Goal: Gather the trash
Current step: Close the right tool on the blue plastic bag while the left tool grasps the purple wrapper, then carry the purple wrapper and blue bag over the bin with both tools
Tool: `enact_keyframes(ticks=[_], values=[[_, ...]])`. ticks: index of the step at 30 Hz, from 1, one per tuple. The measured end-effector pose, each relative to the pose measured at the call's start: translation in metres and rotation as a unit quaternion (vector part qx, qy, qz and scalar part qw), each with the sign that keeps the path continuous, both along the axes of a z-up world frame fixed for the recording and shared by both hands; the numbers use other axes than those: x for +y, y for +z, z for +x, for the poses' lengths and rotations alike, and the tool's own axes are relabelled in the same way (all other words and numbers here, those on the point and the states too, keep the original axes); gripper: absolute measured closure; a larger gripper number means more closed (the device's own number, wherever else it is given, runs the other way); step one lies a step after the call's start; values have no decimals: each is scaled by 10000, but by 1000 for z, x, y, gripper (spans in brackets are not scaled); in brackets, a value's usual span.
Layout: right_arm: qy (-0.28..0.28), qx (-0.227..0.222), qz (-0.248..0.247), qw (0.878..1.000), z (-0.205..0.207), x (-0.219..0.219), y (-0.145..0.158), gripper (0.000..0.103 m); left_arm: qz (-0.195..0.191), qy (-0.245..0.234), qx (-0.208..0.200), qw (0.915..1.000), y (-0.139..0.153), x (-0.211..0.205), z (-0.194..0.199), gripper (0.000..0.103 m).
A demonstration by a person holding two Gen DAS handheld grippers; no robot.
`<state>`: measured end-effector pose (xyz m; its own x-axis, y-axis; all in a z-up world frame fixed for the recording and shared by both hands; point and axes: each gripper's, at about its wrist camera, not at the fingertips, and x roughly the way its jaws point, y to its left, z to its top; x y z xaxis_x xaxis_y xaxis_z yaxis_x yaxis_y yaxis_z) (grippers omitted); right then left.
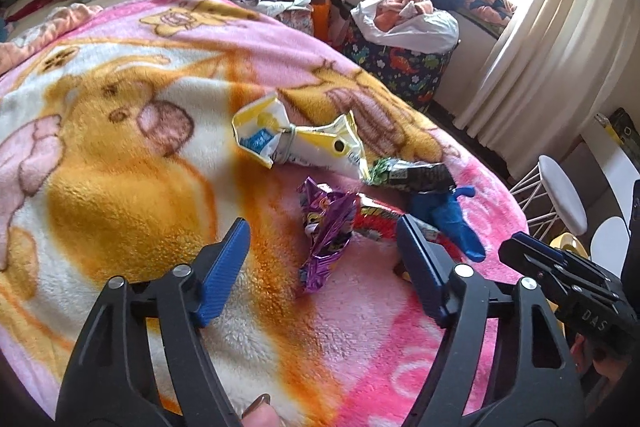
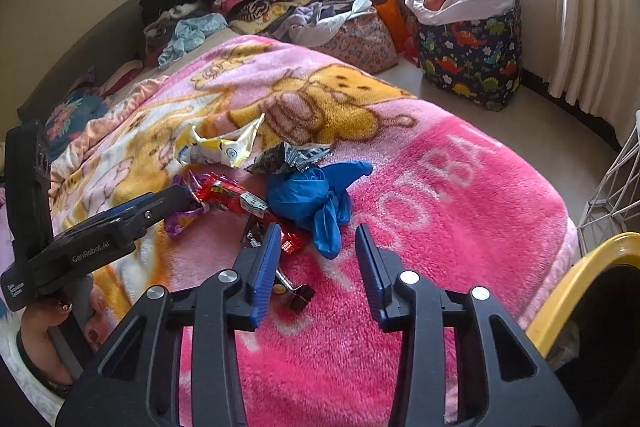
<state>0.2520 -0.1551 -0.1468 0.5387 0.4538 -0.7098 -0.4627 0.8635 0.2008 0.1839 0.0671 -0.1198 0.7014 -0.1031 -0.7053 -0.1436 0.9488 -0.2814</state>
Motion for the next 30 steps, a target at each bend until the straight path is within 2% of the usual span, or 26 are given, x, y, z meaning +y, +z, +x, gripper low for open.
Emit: enact_keyframes(ticks=[5,9,12,16,24,30], values=[[-14,173,-82,9998,12,6,-13,73,-33,-43,102,9999,-8,1,4,43],[31,374,-89,9993,18,10,-24,92,-30,-82,136,9999,-11,2,5,48],[72,385,-70,9992,14,9,-25,99,-22,-80,167,9998,-13,3,6,53],[33,311,66,9995,2,2,-20,100,-15,-73,184,9998,-15,3,7,59],[-70,198,275,9994,-20,-13,-5,100,9,-195,221,9996,-14,-3,4,84],[-101,125,354,9992,-33,-22,5,100,54,-199,102,9997,-5,-6,0,86]])
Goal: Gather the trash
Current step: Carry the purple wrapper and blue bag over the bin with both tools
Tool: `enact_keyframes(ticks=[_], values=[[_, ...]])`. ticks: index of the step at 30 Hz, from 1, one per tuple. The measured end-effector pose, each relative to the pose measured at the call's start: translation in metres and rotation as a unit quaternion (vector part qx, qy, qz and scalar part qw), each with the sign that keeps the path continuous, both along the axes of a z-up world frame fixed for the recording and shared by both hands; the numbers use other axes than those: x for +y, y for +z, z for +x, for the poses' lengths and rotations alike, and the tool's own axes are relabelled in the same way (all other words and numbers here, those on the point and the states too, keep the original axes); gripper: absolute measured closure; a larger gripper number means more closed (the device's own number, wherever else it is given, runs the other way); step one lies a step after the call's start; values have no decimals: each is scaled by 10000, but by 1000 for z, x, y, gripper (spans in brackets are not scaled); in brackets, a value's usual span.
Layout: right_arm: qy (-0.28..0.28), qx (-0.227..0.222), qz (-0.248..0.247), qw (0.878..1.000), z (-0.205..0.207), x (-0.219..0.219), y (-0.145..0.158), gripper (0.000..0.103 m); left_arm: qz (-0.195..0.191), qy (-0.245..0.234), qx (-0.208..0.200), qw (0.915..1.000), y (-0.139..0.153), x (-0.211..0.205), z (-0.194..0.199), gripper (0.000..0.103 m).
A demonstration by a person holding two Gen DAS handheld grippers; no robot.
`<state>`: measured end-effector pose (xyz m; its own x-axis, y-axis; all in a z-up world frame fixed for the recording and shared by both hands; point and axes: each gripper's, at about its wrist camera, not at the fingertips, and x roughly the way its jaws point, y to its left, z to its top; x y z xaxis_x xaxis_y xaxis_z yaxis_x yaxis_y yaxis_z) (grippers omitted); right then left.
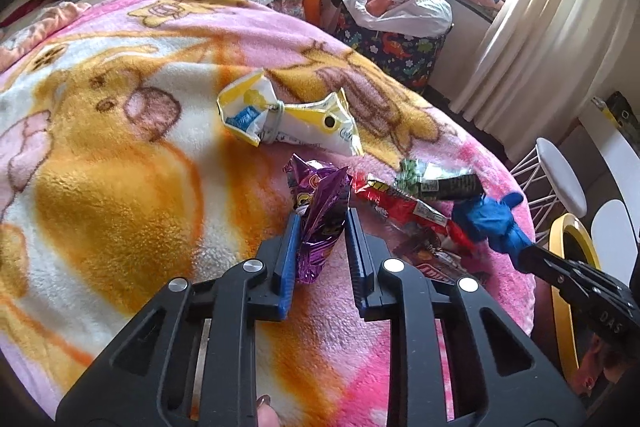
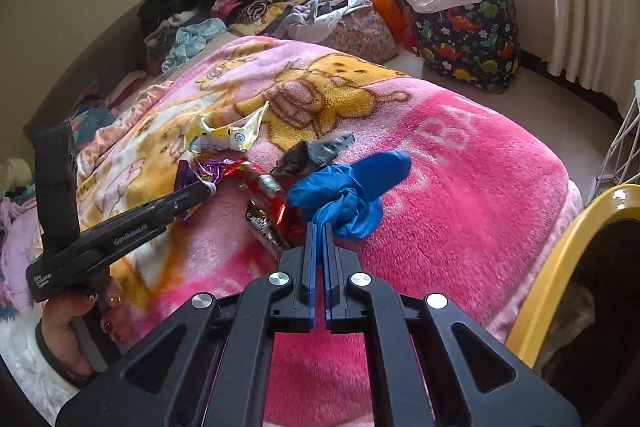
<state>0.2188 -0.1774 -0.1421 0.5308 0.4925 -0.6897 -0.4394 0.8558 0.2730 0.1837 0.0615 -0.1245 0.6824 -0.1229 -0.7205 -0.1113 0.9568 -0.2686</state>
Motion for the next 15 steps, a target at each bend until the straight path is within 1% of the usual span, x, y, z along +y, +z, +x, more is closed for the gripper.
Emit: enact_keyframes(ticks=[15], values=[[-43,-325,221,9992,-27,-19,34,100,50,-148,-465,9988,42,-16,-13,87]])
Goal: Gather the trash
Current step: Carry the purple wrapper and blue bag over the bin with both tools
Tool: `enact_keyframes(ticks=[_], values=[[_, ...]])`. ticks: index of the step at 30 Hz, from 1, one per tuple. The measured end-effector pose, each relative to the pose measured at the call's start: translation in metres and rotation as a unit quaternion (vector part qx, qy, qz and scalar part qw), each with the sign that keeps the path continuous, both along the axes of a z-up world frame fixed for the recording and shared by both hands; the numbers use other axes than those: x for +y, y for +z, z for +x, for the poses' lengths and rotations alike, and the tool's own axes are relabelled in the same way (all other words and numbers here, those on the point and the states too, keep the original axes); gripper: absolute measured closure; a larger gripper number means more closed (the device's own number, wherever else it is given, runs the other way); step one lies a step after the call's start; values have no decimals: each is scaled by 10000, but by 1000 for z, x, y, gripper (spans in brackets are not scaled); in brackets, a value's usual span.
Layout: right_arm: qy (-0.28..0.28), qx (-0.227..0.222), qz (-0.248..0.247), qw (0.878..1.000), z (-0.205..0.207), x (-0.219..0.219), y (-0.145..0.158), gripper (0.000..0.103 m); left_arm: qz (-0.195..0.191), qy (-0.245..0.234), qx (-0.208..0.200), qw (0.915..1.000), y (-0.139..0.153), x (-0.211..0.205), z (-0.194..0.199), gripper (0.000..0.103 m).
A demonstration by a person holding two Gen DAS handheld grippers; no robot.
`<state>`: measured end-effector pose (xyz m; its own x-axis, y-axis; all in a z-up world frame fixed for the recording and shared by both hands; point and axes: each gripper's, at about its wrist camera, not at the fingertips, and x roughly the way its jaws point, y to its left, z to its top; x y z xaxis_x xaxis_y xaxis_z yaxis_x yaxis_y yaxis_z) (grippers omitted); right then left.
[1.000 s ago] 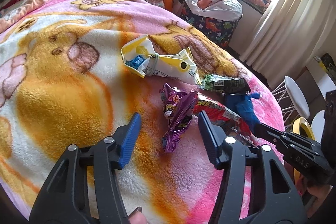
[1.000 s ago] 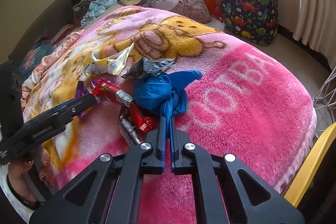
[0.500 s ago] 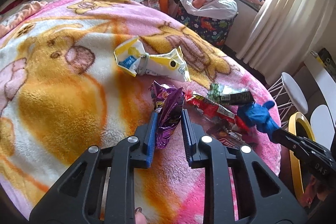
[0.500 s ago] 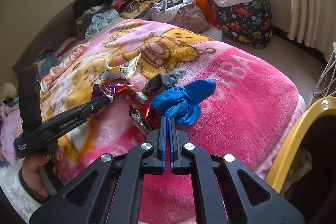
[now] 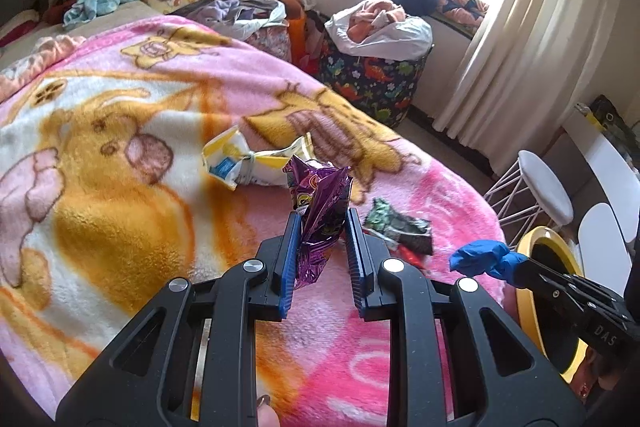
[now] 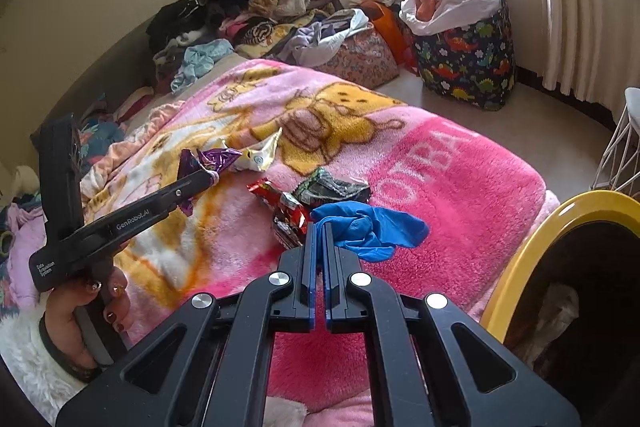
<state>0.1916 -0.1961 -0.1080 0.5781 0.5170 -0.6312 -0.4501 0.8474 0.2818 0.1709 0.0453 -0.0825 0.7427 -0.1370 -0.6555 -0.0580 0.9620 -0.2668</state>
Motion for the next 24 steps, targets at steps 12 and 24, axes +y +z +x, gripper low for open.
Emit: enact_keyframes(ticks=[12,24], values=[[-88,-287,145,9994,-19,-16,26,100,46,-275,-224,9994,22,-25,-9,86],[-315,-431,325,9980,-34,-38,40,100,133,-612,-361,9974,34,-60,-18,86]])
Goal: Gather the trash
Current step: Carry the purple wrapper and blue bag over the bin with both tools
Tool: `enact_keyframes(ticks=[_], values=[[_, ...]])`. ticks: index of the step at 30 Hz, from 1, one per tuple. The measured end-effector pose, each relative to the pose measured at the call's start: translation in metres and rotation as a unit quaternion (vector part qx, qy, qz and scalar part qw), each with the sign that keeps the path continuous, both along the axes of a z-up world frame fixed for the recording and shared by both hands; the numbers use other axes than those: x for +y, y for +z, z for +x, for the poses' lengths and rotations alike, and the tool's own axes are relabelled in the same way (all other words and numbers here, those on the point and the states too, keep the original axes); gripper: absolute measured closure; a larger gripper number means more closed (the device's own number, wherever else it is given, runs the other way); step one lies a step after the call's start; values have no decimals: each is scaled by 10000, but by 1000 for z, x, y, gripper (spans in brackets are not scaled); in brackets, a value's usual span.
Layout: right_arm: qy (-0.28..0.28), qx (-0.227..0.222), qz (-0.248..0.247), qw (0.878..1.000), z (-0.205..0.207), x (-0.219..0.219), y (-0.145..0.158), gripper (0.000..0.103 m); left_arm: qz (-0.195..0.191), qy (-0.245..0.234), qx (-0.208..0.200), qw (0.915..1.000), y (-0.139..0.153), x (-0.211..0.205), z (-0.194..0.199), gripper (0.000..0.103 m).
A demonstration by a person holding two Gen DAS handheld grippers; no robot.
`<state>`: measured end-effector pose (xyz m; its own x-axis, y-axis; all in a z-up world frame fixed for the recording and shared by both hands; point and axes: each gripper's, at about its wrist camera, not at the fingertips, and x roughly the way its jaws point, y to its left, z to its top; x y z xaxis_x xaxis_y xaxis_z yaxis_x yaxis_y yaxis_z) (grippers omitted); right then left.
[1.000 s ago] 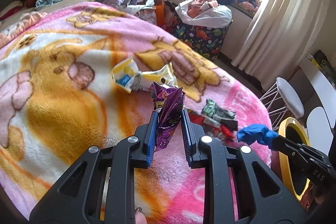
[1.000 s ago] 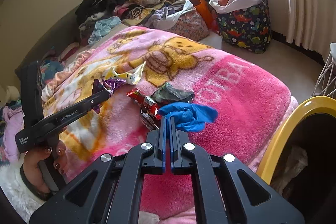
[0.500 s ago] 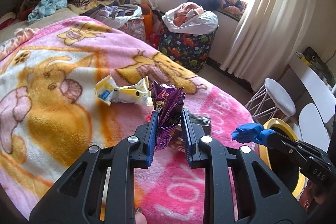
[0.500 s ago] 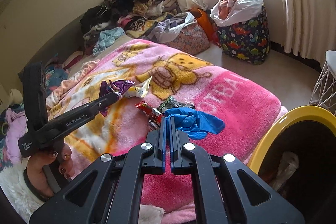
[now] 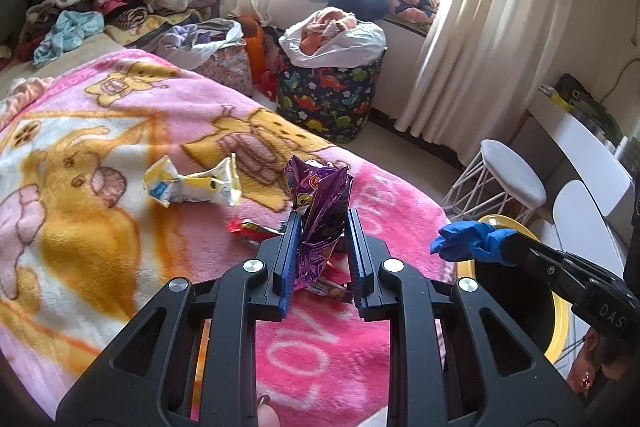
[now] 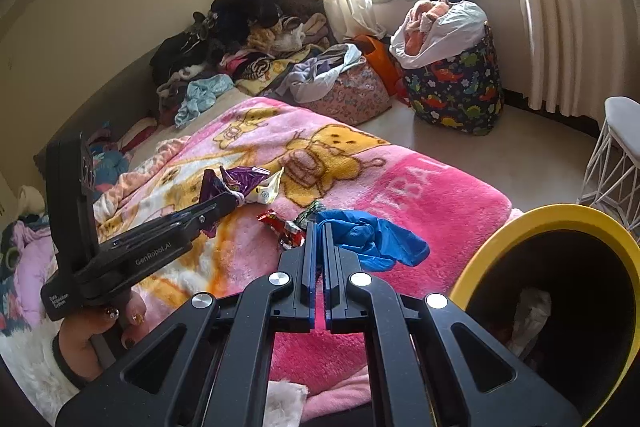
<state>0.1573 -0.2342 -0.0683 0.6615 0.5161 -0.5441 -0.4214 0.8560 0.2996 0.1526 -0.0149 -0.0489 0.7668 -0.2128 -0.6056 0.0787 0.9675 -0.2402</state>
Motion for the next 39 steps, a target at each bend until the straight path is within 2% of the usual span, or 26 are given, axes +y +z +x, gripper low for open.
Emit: enact_keyframes(ticks=[12,39], values=[[-371,-118,244,9989,-16,-40,8,100,104,-303,-130,9994,10,-32,-5,86],[-1248,-77,615,9902,-29,-114,2,100,281,-987,-215,9945,15,-97,-14,86]])
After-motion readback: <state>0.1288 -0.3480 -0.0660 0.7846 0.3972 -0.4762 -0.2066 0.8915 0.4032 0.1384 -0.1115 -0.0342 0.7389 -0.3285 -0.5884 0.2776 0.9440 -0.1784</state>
